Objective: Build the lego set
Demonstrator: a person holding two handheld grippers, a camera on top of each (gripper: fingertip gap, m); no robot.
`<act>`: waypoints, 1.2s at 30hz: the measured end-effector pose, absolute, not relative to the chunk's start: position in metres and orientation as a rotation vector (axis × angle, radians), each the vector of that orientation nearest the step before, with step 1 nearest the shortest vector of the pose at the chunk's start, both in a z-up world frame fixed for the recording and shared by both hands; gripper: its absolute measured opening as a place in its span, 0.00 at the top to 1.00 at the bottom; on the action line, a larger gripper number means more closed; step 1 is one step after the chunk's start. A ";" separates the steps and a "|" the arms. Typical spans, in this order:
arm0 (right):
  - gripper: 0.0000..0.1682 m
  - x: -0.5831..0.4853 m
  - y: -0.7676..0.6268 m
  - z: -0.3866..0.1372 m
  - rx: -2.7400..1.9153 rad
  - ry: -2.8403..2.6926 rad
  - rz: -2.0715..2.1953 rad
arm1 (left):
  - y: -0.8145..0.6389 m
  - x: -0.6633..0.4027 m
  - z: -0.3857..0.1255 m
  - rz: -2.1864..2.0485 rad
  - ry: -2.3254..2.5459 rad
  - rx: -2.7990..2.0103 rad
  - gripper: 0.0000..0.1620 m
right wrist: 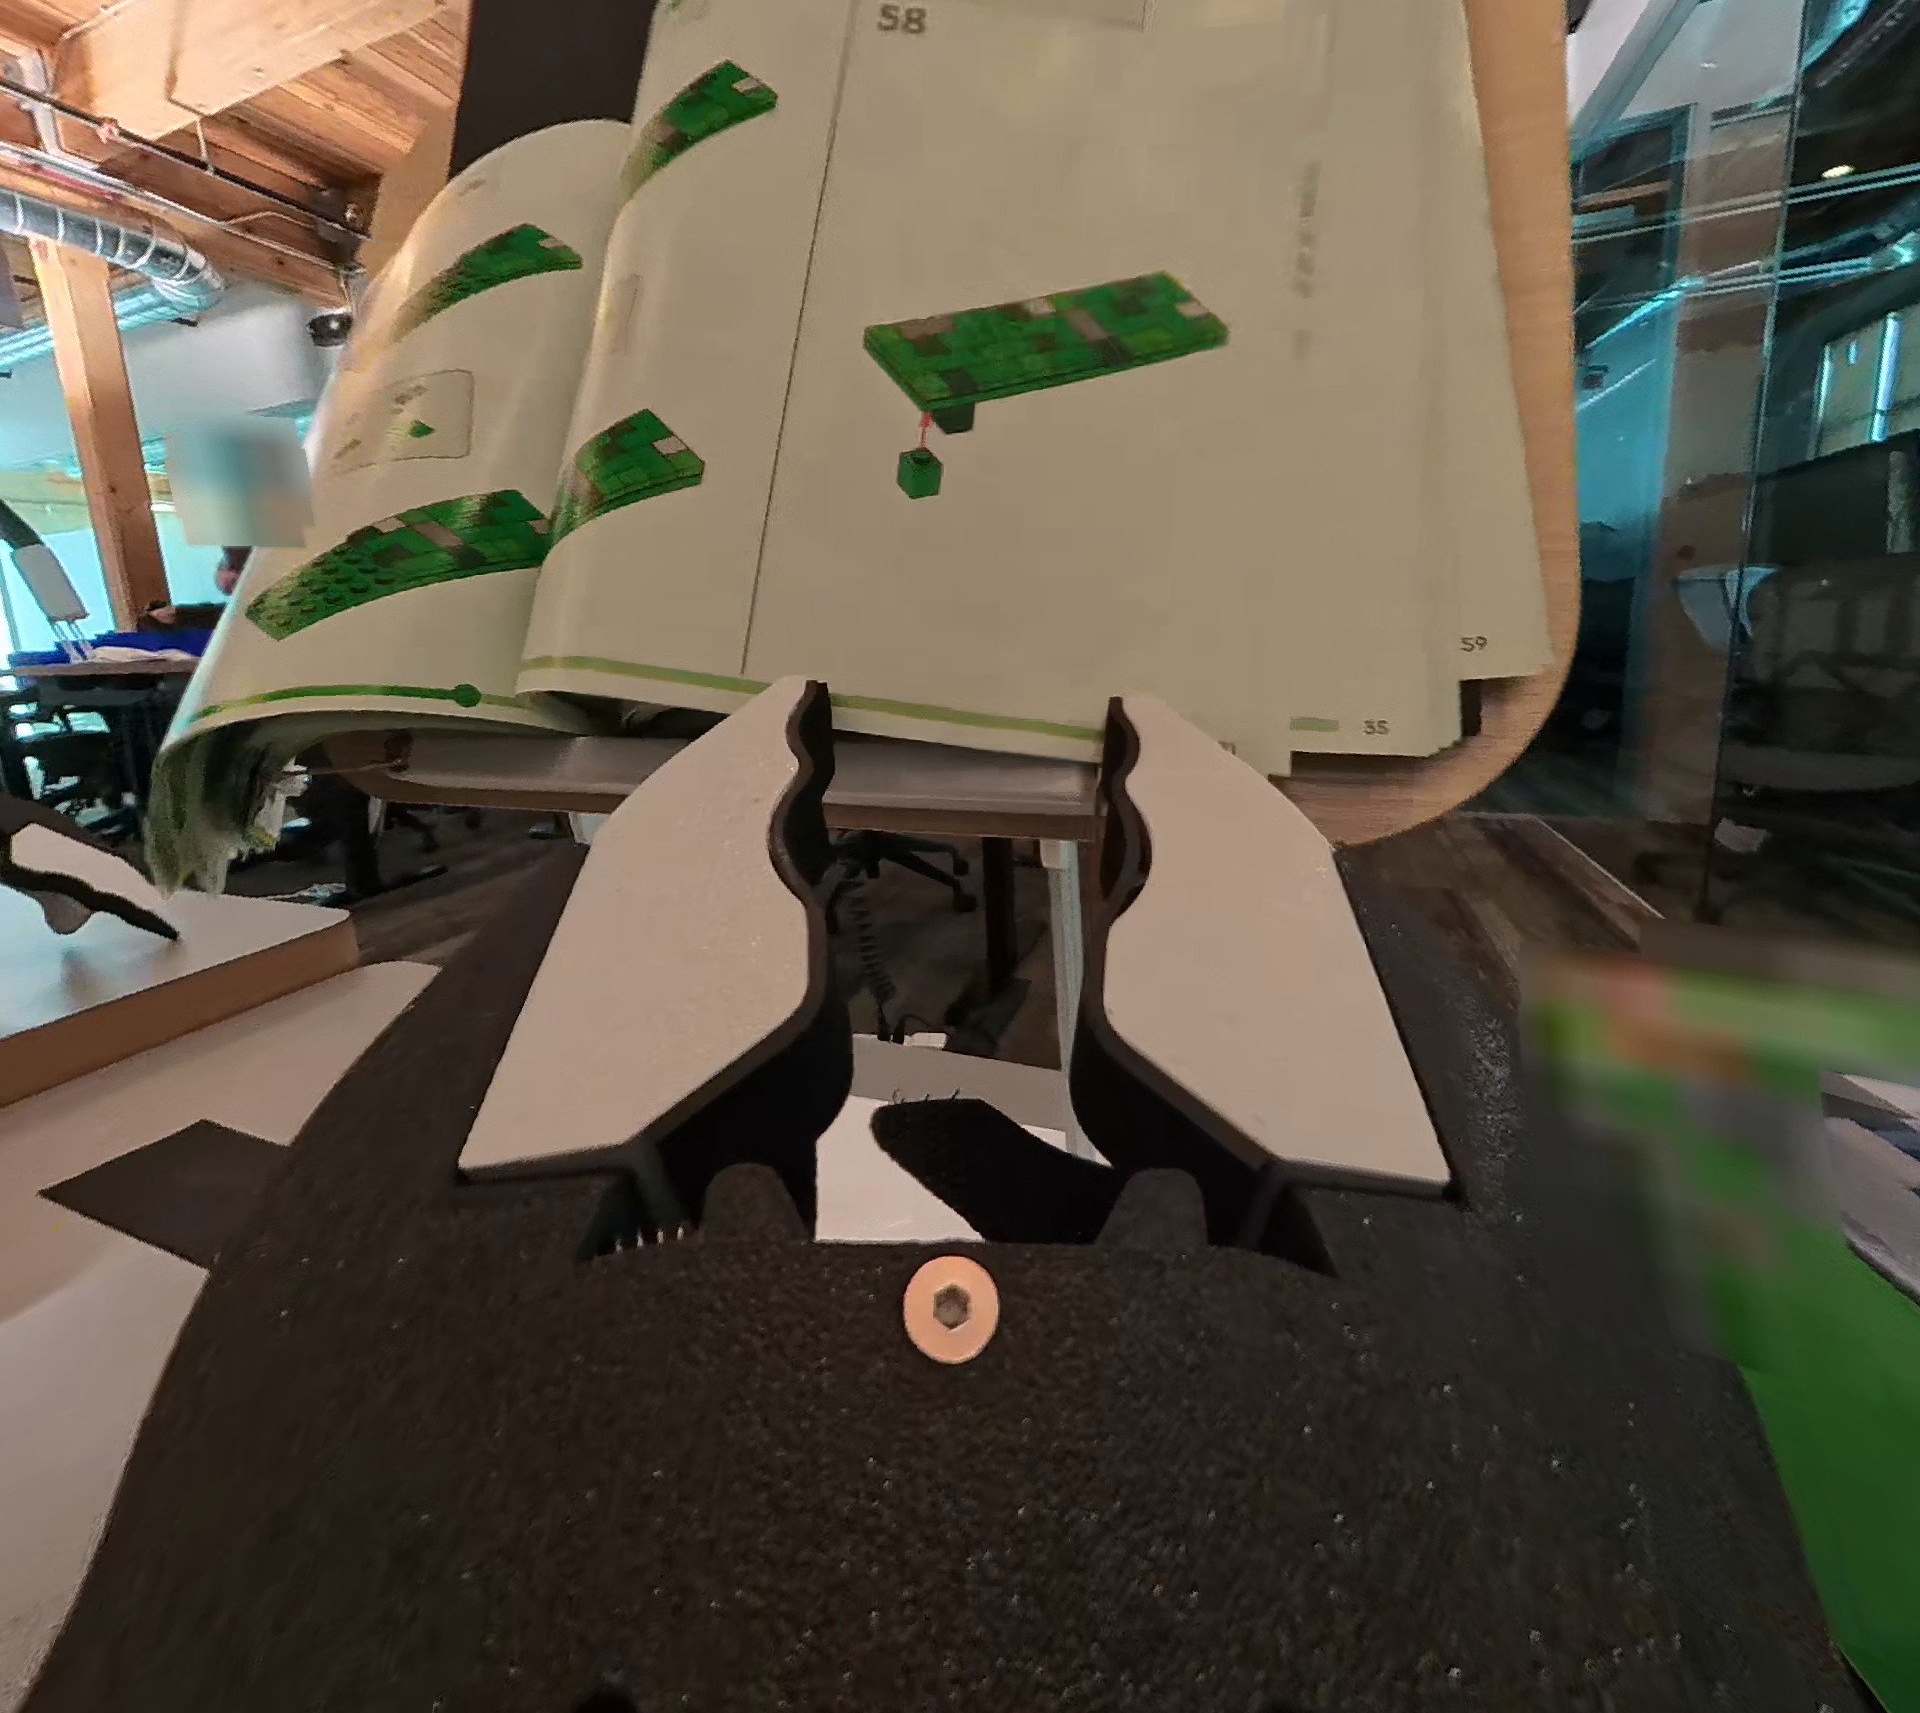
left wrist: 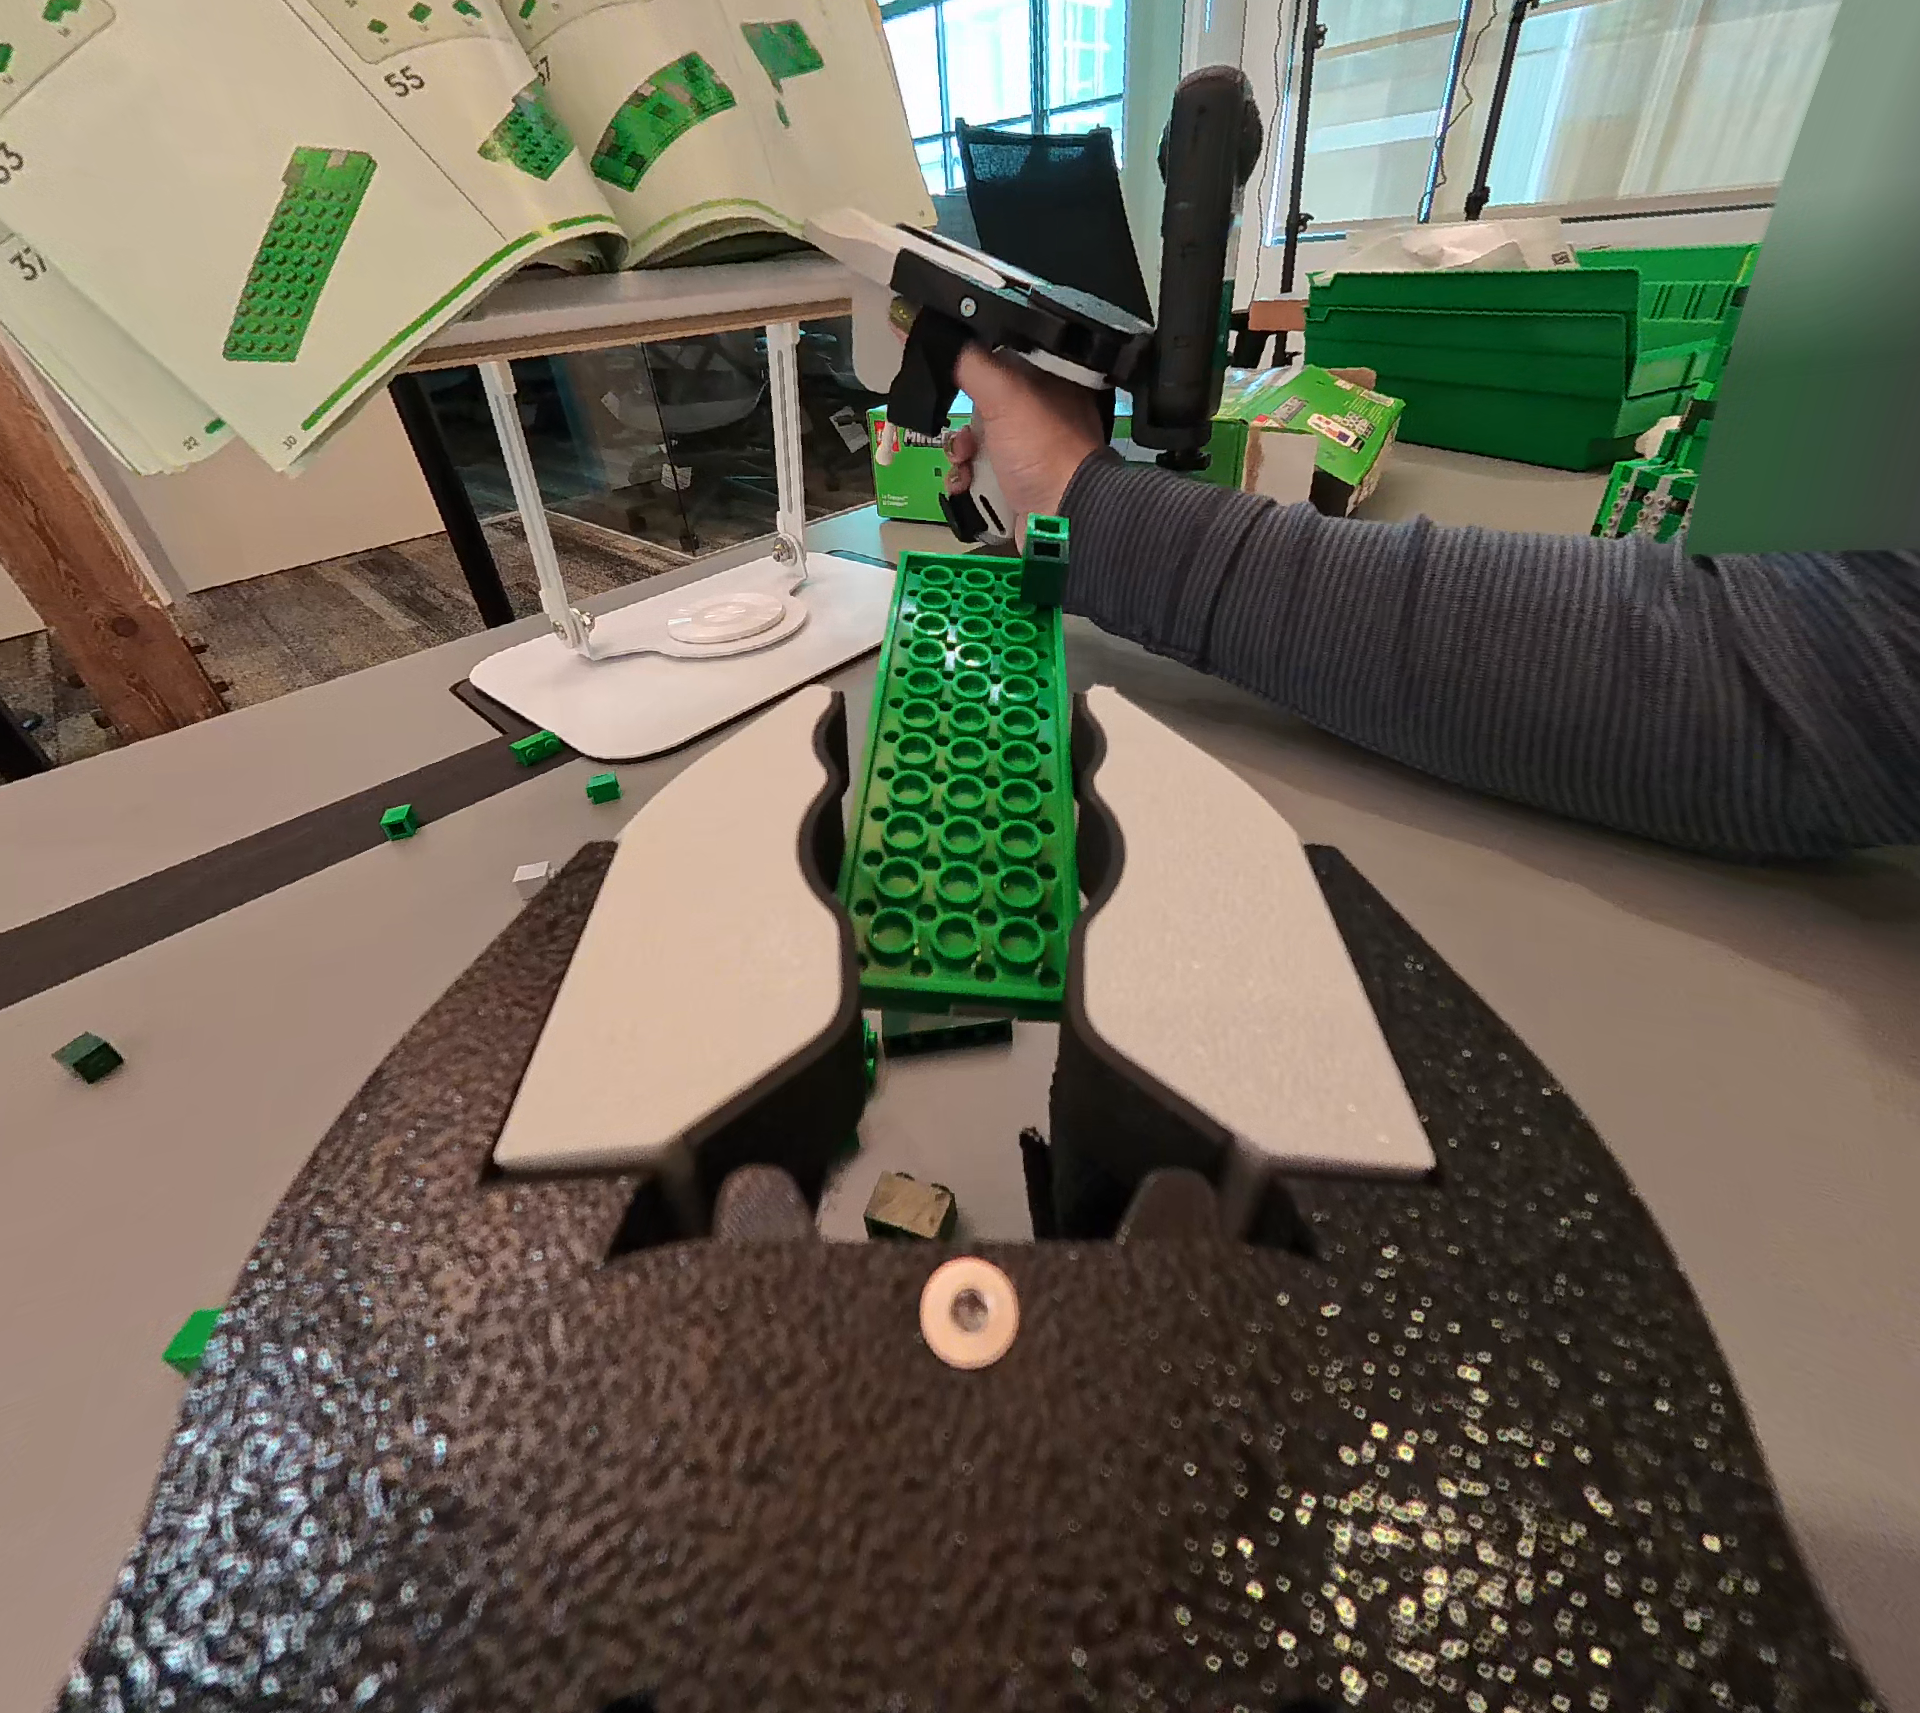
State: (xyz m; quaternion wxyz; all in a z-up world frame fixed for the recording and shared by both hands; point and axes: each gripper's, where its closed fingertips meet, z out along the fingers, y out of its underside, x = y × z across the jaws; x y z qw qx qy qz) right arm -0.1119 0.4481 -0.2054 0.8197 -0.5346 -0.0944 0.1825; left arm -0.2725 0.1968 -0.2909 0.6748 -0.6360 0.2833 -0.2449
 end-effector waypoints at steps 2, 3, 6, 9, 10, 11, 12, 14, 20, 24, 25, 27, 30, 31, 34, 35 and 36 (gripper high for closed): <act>0.72 -0.116 0.446 -0.205 -1.133 -0.225 0.367 | 0.197 -0.272 -0.291 -0.551 0.638 -1.431 0.75; 0.72 -0.118 0.445 -0.205 -1.127 -0.238 0.359 | 0.197 -0.272 -0.291 -0.551 0.638 -1.431 0.75; 0.74 -0.124 0.441 -0.204 -1.111 -0.264 0.344 | 0.197 -0.272 -0.291 -0.551 0.640 -1.432 0.75; 0.76 -0.121 0.438 -0.204 -1.100 -0.245 0.328 | 0.197 -0.272 -0.291 -0.550 0.640 -1.432 0.75; 0.76 -0.116 0.437 -0.204 -1.089 -0.216 0.319 | 0.197 -0.272 -0.291 -0.551 0.641 -1.432 0.75; 0.76 -0.108 0.436 -0.204 -1.081 -0.168 0.302 | 0.197 -0.272 -0.291 -0.551 0.641 -1.432 0.75; 0.76 -0.099 0.436 -0.204 -1.077 -0.112 0.283 | 0.197 -0.272 -0.291 -0.550 0.640 -1.432 0.75; 0.78 -0.082 0.437 -0.206 -1.085 -0.019 0.267 | 0.197 -0.272 -0.291 -0.551 0.640 -1.432 0.75; 0.81 -0.053 0.452 -0.226 -1.185 0.204 0.436 | 0.197 -0.271 -0.292 -0.548 0.643 -1.435 0.75; 0.85 -0.049 0.454 -0.228 -1.181 0.238 0.515 | 0.197 -0.271 -0.292 -0.548 0.643 -1.436 0.75; 0.87 -0.049 0.455 -0.228 -1.182 0.236 0.527 | 0.197 -0.271 -0.292 -0.548 0.643 -1.436 0.75; 0.88 -0.052 0.457 -0.228 -1.187 0.224 0.548 | 0.197 -0.271 -0.292 -0.548 0.644 -1.435 0.75; 0.88 -0.052 0.457 -0.229 -1.187 0.225 0.544 | 0.197 -0.271 -0.292 -0.547 0.645 -1.436 0.75; 0.88 -0.051 0.457 -0.228 -1.185 0.226 0.536 | 0.197 -0.271 -0.292 -0.547 0.646 -1.436 0.75; 0.88 -0.050 0.458 -0.225 -1.172 0.225 0.543 | 0.197 -0.271 -0.292 -0.546 0.647 -1.436 0.75; 0.88 -0.050 0.458 -0.225 -1.168 0.226 0.551 | 0.197 -0.271 -0.292 -0.545 0.647 -1.436 0.75; 0.89 -0.049 0.458 -0.225 -1.166 0.228 0.556 | 0.197 -0.271 -0.292 -0.545 0.648 -1.436 0.75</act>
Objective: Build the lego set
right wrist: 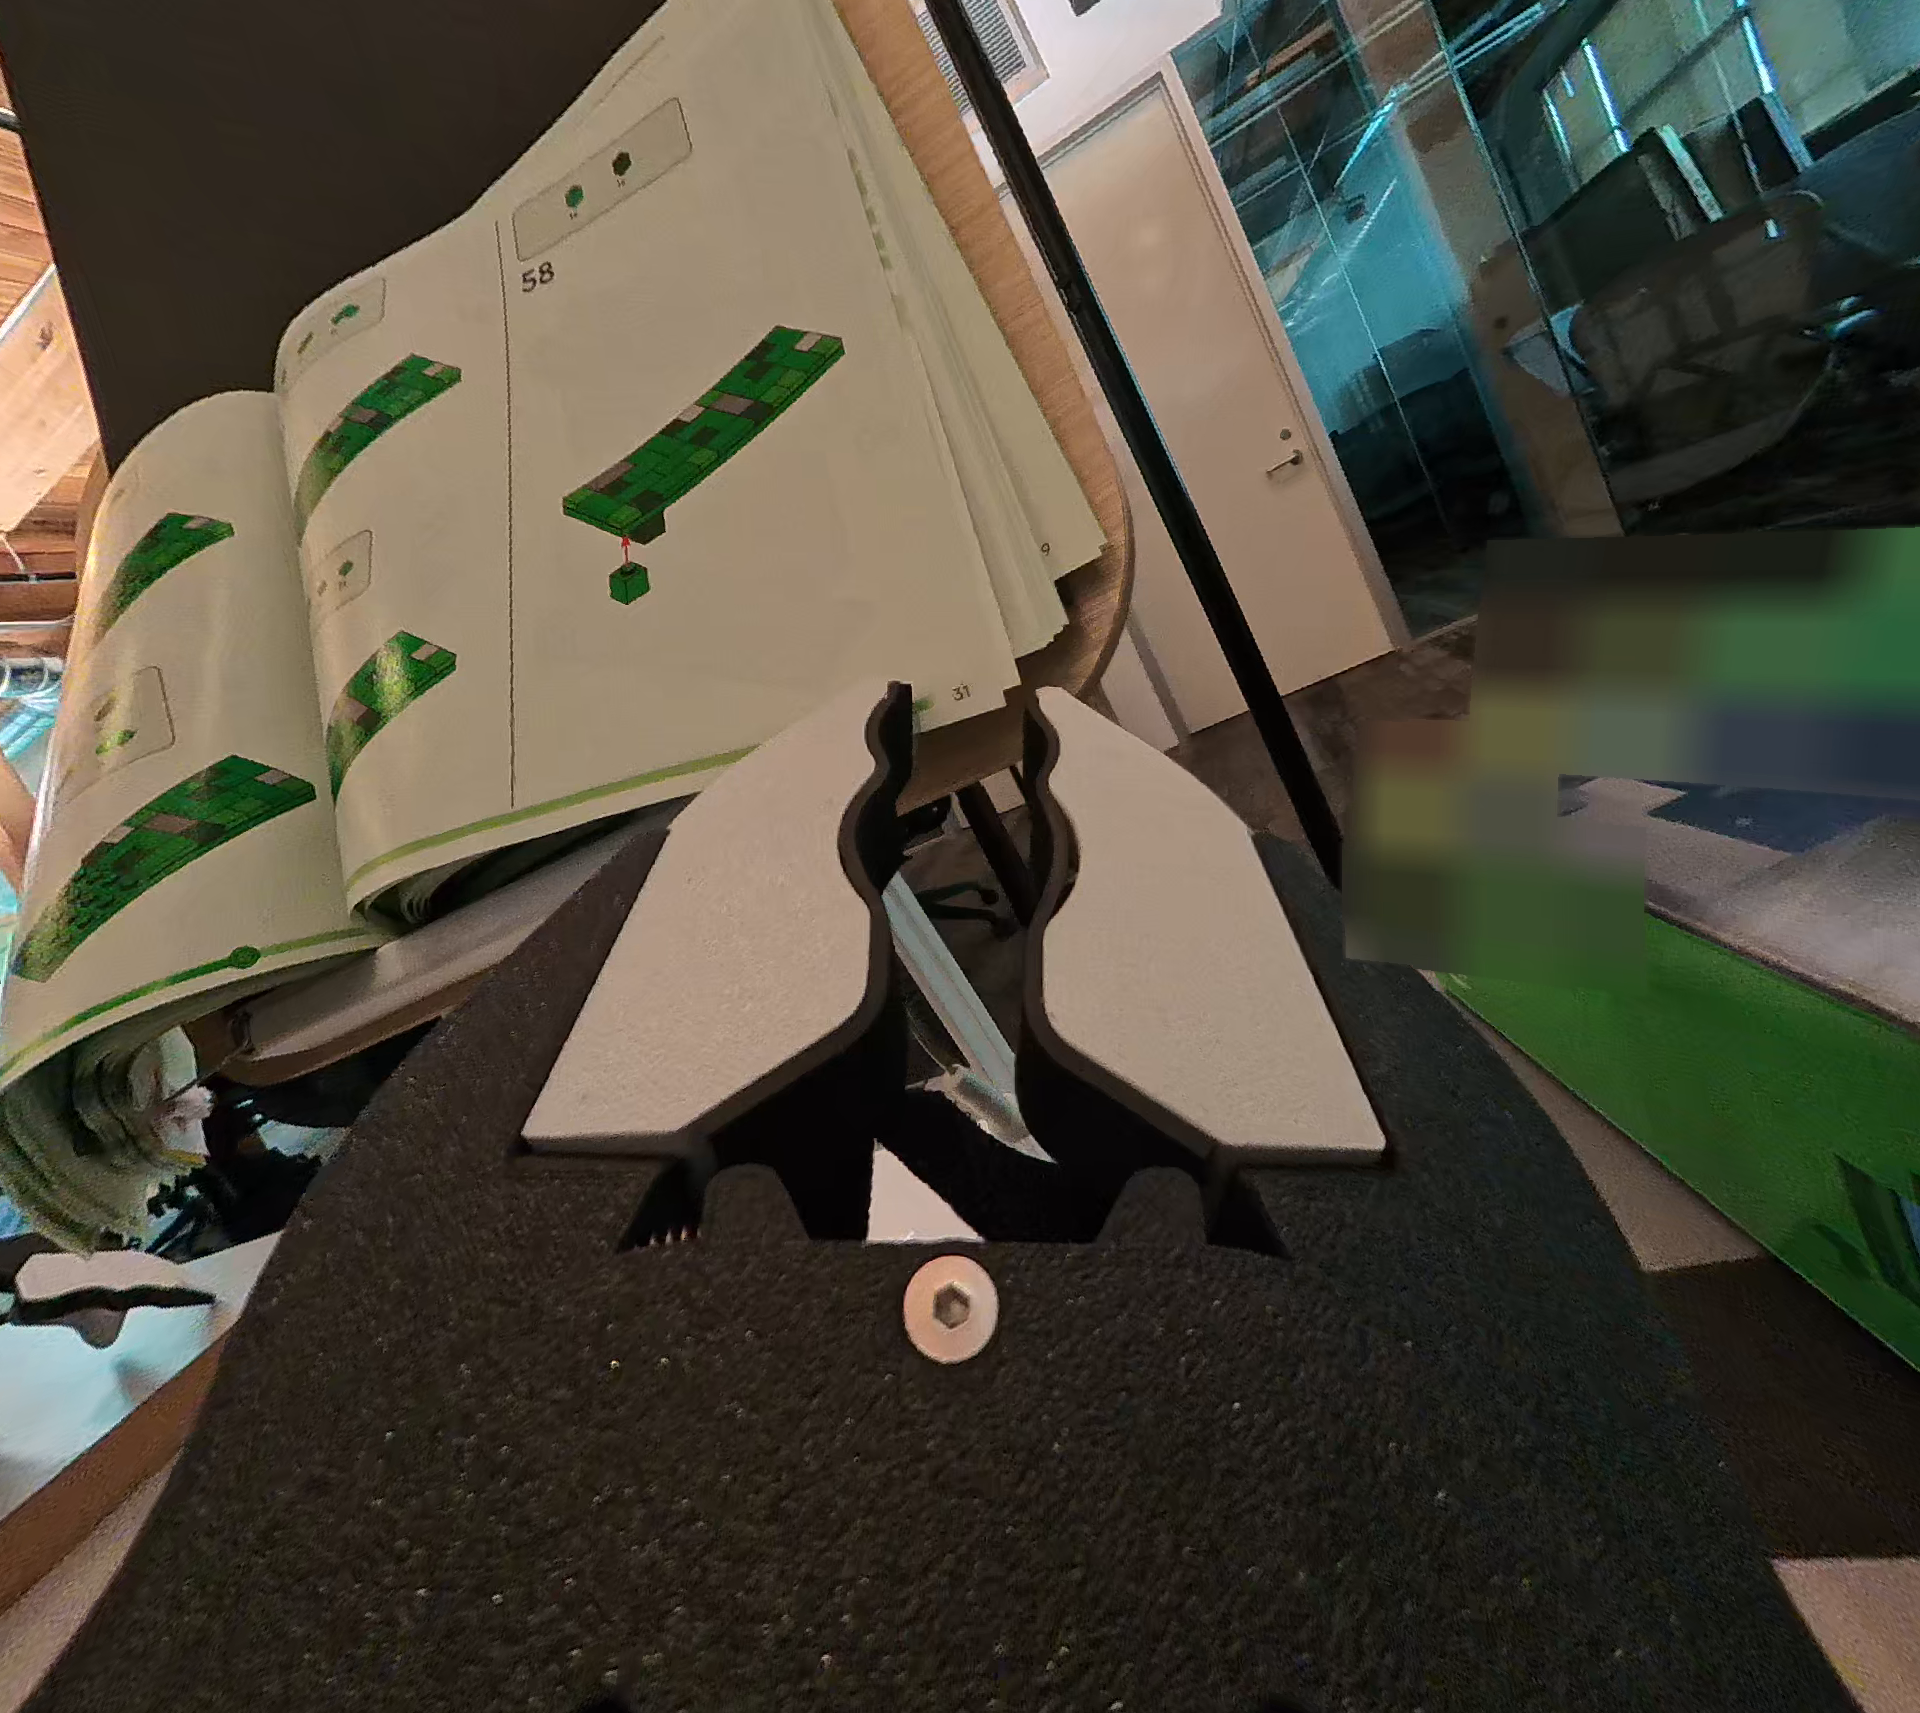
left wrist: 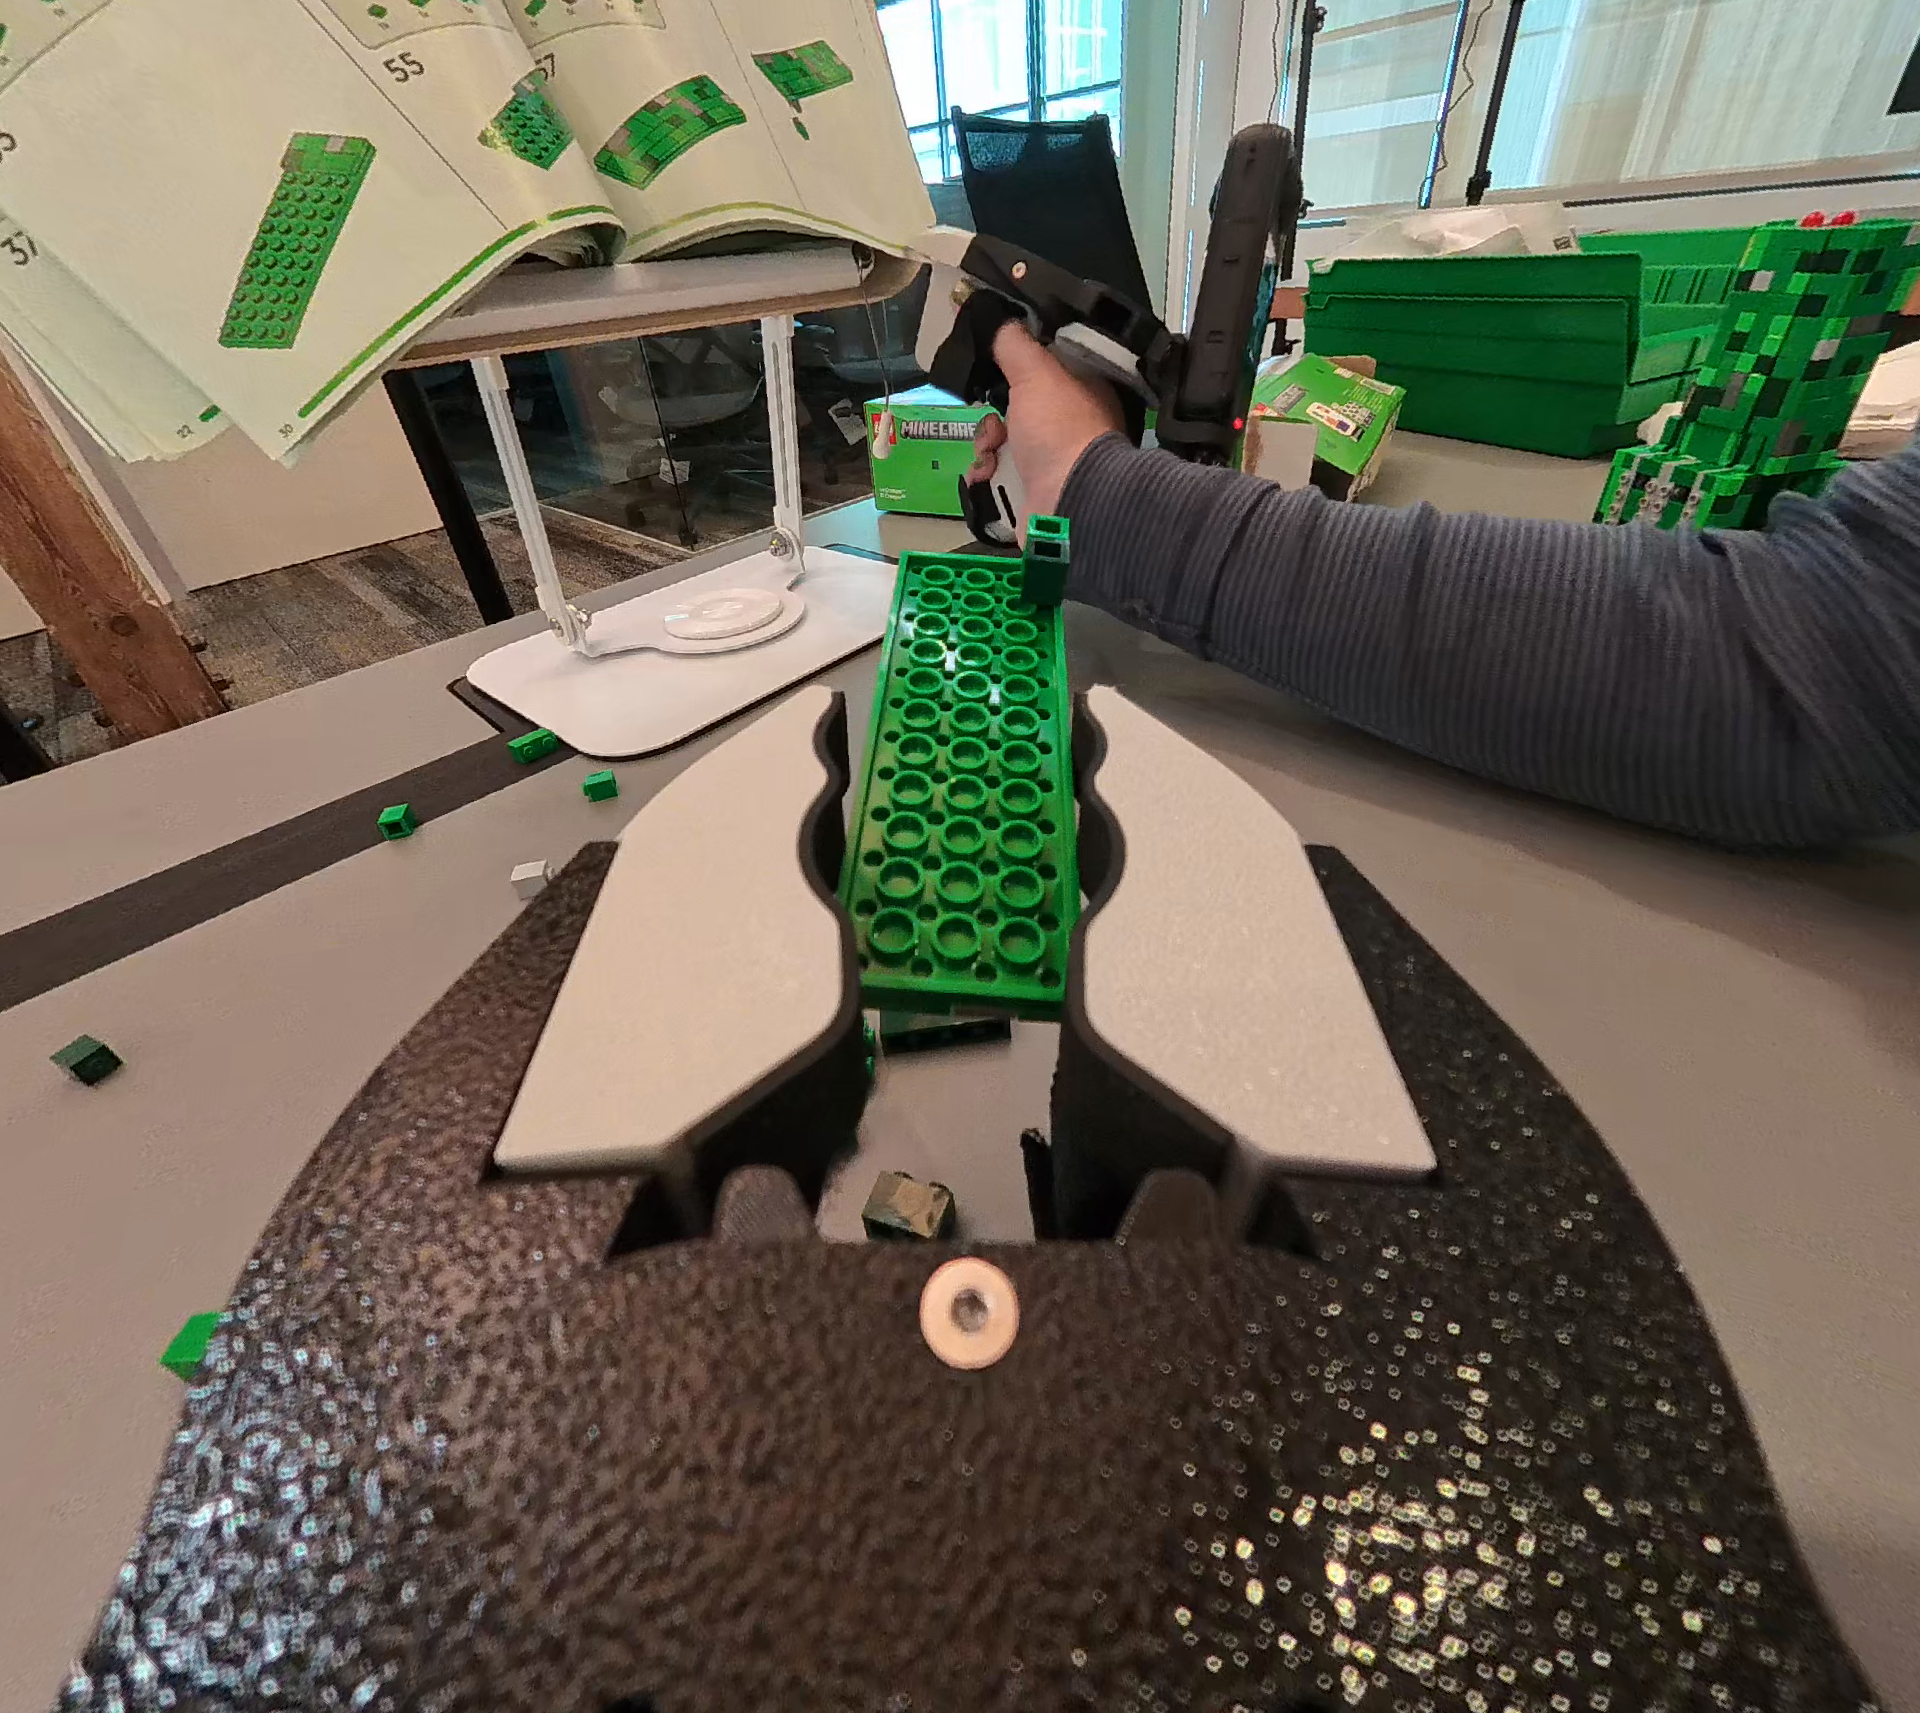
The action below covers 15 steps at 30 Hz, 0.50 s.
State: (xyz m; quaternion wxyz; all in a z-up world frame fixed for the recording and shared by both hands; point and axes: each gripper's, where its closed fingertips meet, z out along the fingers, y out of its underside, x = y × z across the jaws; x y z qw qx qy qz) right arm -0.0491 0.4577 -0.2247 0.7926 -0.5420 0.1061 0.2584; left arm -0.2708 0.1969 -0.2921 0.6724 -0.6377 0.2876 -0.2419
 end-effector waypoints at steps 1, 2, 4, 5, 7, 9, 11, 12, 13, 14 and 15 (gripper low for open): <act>0.90 -0.048 0.458 -0.225 -1.168 0.231 0.555 | 0.197 -0.271 -0.292 -0.544 0.648 -1.436 0.75; 0.91 -0.048 0.458 -0.226 -1.170 0.233 0.552 | 0.197 -0.271 -0.292 -0.544 0.648 -1.436 0.75; 0.94 -0.046 0.457 -0.226 -1.167 0.232 0.545 | 0.197 -0.271 -0.292 -0.544 0.649 -1.437 0.75; 0.95 -0.047 0.456 -0.226 -1.165 0.227 0.537 | 0.197 -0.271 -0.292 -0.543 0.650 -1.437 0.75; 0.97 -0.047 0.455 -0.225 -1.163 0.213 0.508 | 0.197 -0.271 -0.292 -0.543 0.650 -1.437 0.75; 0.99 -0.048 0.453 -0.224 -1.158 0.194 0.476 | 0.197 -0.271 -0.292 -0.543 0.651 -1.437 0.75; 1.00 -0.050 0.452 -0.222 -1.155 0.173 0.448 | 0.197 -0.271 -0.292 -0.543 0.650 -1.437 0.75; 1.00 -0.052 0.451 -0.222 -1.153 0.159 0.437 | 0.197 -0.271 -0.292 -0.544 0.651 -1.438 0.75; 1.00 -0.054 0.451 -0.221 -1.152 0.145 0.431 | 0.197 -0.271 -0.292 -0.544 0.651 -1.438 0.75; 1.00 -0.055 0.451 -0.221 -1.152 0.135 0.425 | 0.197 -0.271 -0.292 -0.544 0.651 -1.437 0.75; 1.00 -0.056 0.450 -0.221 -1.147 0.125 0.416 | 0.197 -0.271 -0.292 -0.543 0.651 -1.437 0.75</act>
